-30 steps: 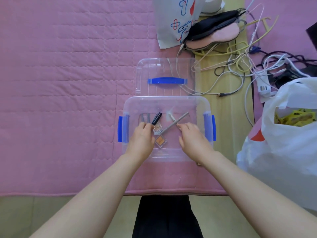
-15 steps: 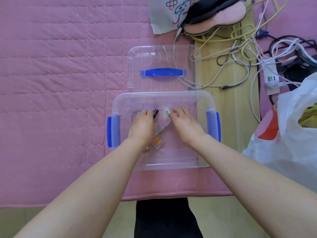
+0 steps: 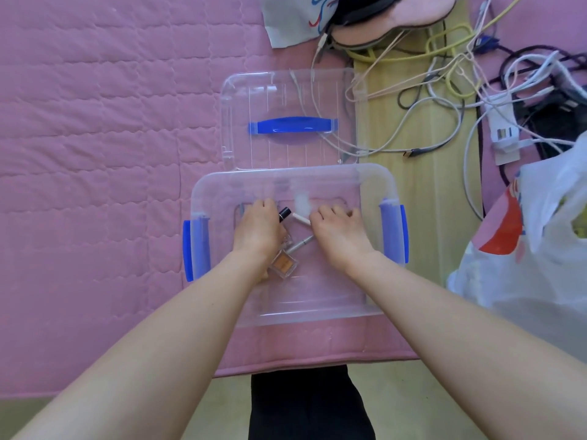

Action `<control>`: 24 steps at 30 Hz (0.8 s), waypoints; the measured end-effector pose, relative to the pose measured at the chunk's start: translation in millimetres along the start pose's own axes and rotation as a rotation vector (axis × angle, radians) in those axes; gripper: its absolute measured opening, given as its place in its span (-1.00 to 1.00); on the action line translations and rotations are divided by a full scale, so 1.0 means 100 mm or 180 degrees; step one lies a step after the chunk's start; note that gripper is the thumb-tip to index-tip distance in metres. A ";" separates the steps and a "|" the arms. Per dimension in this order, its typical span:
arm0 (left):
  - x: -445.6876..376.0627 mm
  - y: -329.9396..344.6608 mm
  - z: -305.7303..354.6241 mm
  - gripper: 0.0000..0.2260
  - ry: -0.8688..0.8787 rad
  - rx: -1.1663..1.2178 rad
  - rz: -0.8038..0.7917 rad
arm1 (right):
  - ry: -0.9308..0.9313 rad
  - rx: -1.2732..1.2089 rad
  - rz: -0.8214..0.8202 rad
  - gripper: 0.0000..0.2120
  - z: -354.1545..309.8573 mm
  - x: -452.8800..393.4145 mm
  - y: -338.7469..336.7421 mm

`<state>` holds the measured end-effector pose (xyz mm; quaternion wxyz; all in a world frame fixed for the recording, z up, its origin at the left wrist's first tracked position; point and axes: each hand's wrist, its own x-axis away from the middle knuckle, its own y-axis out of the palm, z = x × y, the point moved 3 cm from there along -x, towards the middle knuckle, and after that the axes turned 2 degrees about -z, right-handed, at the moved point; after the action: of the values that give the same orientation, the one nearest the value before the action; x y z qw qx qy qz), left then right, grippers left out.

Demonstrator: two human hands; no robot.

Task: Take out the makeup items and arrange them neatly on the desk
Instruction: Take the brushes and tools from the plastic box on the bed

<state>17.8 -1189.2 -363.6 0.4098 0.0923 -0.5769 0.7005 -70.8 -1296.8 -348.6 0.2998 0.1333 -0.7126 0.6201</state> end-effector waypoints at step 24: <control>0.04 0.08 -0.01 -0.85 0.1228 -0.0811 -0.0376 | -0.1310 -0.0188 -0.1043 -0.55 -0.34 0.14 0.10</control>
<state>10.0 -1186.5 -366.8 0.5611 -0.0622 -0.5653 0.6015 -78.5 -1259.2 -346.4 0.2487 0.3614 -0.7453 0.5020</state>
